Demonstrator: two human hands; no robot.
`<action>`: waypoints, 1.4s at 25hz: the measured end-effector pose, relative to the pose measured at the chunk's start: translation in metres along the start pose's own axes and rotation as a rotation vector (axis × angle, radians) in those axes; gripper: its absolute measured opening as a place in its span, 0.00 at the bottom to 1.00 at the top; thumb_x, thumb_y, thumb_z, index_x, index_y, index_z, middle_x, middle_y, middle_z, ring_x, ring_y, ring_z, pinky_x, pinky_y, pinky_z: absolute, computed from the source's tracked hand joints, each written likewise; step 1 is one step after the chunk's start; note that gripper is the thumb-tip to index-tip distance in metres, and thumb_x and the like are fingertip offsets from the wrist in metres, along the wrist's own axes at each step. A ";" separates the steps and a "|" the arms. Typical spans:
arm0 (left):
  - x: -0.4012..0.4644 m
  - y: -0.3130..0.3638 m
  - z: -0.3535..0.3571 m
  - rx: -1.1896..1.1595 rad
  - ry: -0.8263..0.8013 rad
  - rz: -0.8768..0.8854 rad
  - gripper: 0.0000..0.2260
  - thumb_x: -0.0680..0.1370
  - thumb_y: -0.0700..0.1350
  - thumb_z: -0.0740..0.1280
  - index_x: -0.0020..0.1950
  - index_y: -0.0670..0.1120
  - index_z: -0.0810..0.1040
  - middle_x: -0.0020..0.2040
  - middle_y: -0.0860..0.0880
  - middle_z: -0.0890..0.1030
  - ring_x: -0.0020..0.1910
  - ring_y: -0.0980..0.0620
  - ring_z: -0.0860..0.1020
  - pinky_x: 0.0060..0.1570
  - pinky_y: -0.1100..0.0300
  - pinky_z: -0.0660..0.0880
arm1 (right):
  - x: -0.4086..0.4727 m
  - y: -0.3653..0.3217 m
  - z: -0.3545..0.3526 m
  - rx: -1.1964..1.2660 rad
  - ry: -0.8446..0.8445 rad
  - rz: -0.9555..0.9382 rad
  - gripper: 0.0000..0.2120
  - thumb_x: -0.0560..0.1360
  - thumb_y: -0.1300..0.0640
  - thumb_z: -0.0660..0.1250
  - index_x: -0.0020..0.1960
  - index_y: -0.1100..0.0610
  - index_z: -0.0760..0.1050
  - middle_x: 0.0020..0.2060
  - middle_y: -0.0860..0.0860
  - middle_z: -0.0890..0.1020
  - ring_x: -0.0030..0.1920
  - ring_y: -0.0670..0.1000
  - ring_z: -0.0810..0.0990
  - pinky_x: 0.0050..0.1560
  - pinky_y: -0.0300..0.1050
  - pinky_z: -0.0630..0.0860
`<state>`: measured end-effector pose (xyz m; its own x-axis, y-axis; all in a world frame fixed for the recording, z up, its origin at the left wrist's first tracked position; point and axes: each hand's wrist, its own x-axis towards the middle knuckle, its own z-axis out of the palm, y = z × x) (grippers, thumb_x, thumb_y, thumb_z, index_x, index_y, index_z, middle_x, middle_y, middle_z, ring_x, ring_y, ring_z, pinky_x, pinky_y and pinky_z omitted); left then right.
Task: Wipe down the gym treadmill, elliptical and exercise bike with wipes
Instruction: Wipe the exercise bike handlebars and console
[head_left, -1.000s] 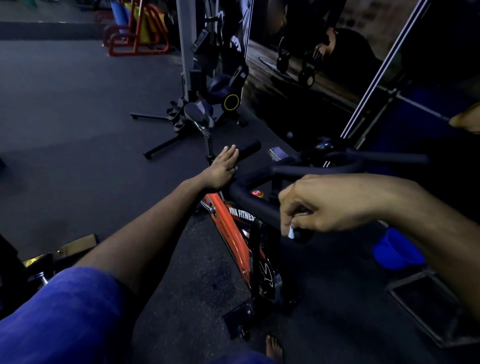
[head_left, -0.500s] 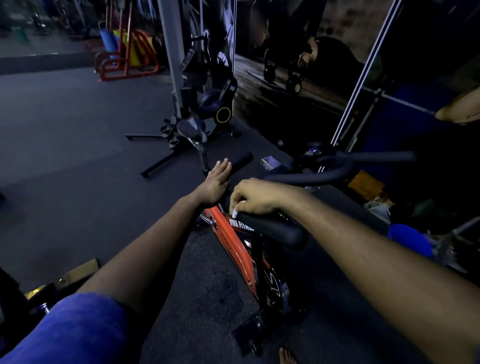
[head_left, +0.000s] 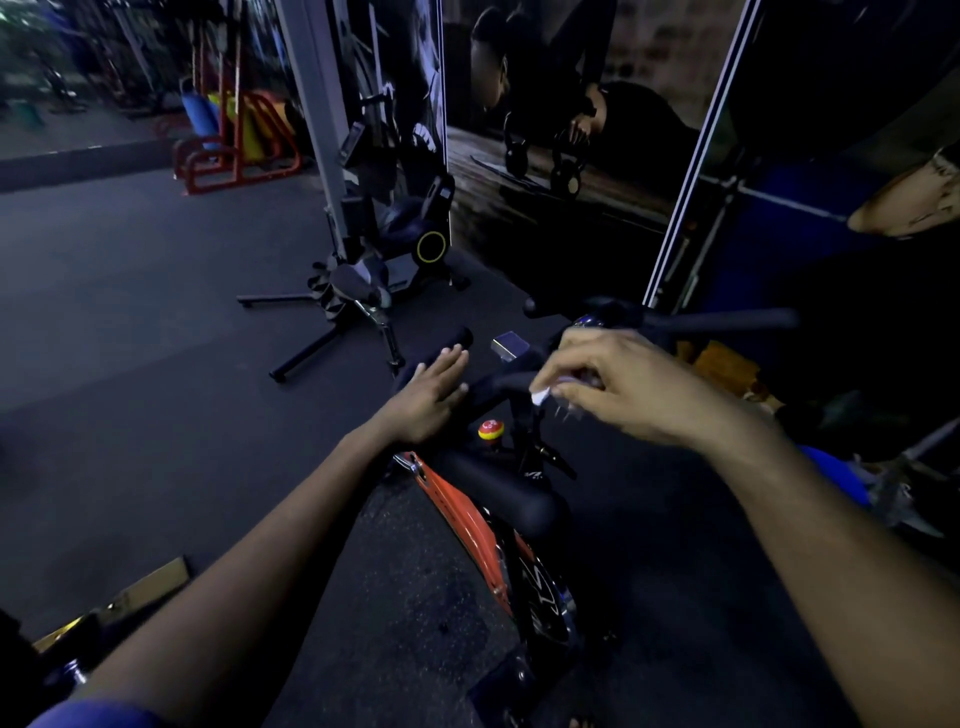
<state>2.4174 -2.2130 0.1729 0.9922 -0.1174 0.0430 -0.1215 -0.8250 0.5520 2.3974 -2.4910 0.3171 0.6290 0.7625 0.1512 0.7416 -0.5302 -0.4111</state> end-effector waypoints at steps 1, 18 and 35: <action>0.001 0.004 0.005 -0.007 0.043 -0.012 0.24 0.87 0.45 0.55 0.83 0.44 0.53 0.83 0.48 0.50 0.82 0.53 0.45 0.77 0.54 0.36 | 0.015 0.012 0.000 -0.052 0.045 0.012 0.06 0.78 0.54 0.68 0.52 0.46 0.84 0.45 0.45 0.78 0.44 0.41 0.77 0.45 0.37 0.71; -0.016 -0.003 0.020 0.067 0.198 -0.275 0.23 0.88 0.46 0.52 0.83 0.45 0.53 0.84 0.50 0.51 0.82 0.51 0.45 0.78 0.47 0.37 | 0.100 0.049 -0.021 -0.465 -0.669 -0.130 0.15 0.71 0.61 0.62 0.40 0.42 0.81 0.39 0.43 0.82 0.39 0.48 0.81 0.42 0.51 0.81; -0.017 0.001 0.017 0.035 0.190 -0.283 0.23 0.87 0.46 0.51 0.83 0.46 0.53 0.83 0.51 0.51 0.82 0.53 0.45 0.78 0.49 0.37 | 0.115 0.059 0.037 -0.490 -0.370 -0.231 0.13 0.70 0.65 0.67 0.47 0.49 0.83 0.46 0.49 0.81 0.45 0.55 0.82 0.40 0.46 0.73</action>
<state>2.4003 -2.2215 0.1587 0.9741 0.2212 0.0480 0.1618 -0.8289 0.5354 2.5049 -2.4203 0.2769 0.3837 0.9079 -0.1690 0.9235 -0.3781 0.0652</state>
